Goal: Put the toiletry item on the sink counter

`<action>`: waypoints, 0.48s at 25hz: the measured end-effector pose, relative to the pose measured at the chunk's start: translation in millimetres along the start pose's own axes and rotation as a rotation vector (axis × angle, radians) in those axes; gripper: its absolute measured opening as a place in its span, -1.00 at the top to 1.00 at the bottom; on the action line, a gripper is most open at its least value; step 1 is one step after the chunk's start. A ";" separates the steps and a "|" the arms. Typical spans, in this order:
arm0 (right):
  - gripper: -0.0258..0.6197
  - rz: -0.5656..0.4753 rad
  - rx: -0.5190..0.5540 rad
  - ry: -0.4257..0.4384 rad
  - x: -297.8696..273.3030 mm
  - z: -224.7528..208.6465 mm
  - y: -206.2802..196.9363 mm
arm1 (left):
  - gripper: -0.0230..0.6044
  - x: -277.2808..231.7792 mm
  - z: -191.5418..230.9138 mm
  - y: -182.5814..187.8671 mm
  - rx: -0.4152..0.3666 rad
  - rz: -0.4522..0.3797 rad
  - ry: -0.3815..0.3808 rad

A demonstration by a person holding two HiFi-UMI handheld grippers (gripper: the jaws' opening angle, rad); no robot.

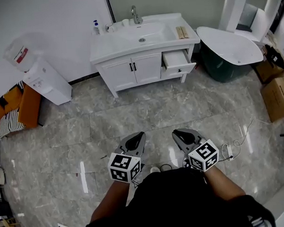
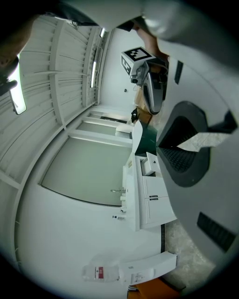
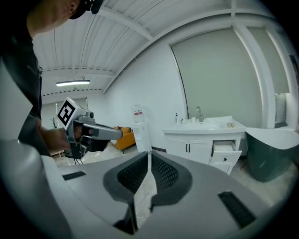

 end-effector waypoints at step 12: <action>0.91 0.016 -0.051 -0.041 -20.6 17.5 1.2 | 0.94 19.3 26.3 -17.8 0.026 -0.009 -0.015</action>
Point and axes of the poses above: the fingertips, and each gripper's own axes: x backward along the fingers, z to its left, y out of its top, the point moved 9 cm from there along x, backward along the fingers, and after that the axes turned 3 degrees about z, right-handed, at the moved point
